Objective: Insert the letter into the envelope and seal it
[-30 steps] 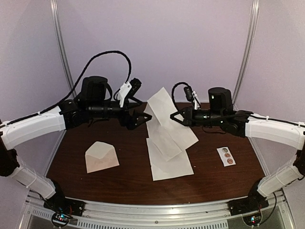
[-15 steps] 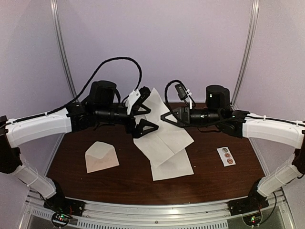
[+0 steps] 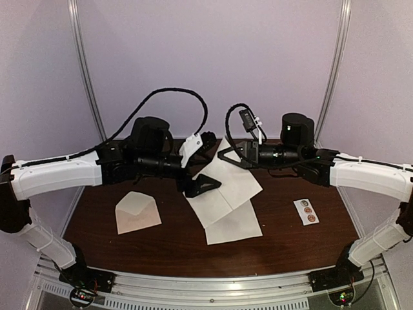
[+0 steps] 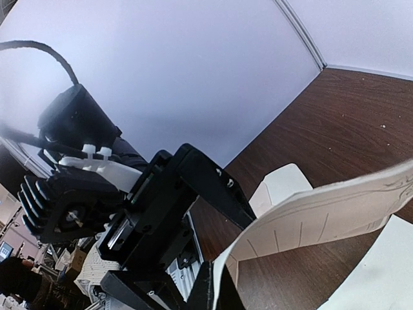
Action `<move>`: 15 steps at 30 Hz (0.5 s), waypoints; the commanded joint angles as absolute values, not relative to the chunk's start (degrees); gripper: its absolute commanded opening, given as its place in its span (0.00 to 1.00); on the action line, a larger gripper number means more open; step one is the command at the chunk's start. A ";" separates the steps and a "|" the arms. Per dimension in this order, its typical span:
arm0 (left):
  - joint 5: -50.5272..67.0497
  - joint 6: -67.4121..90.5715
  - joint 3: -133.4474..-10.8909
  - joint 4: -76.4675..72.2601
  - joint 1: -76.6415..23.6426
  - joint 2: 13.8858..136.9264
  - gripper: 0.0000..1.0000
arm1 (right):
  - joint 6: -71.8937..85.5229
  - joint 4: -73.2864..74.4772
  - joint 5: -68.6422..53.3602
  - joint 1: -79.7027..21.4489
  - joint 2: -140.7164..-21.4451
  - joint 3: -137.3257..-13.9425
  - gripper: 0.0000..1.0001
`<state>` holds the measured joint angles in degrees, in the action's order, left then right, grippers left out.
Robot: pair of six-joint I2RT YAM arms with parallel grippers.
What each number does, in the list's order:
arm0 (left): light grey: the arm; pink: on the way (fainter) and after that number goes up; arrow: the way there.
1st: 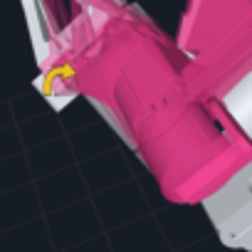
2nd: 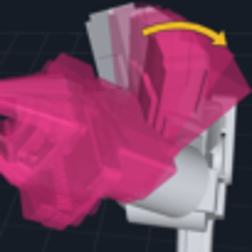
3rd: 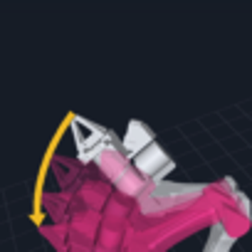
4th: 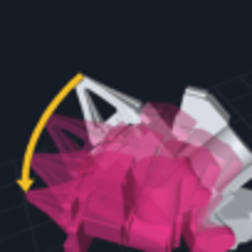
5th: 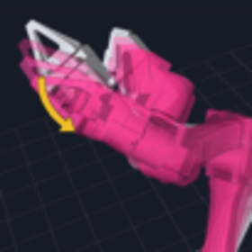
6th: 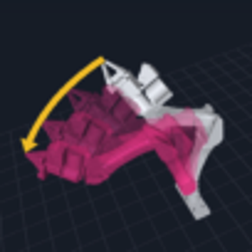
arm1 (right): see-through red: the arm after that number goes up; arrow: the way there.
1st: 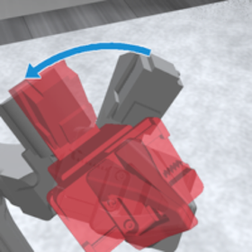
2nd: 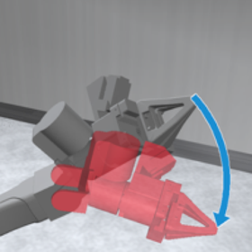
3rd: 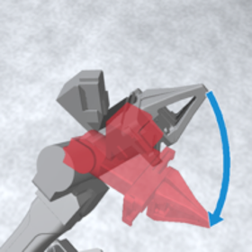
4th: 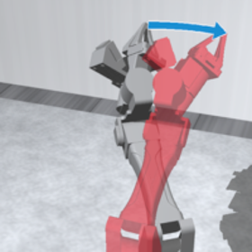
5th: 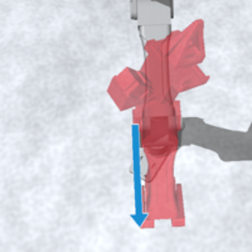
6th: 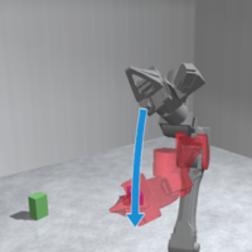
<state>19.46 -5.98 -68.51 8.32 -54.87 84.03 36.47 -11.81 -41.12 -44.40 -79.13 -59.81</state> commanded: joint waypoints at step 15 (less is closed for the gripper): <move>11.07 -11.03 -68.44 9.62 -55.93 84.63 0.35 | 35.03 -7.84 -36.21 -44.81 -78.22 -63.01 0.00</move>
<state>11.99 -10.00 -68.51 10.13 -55.61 84.03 35.94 -8.19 -37.43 -44.40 -79.13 -60.93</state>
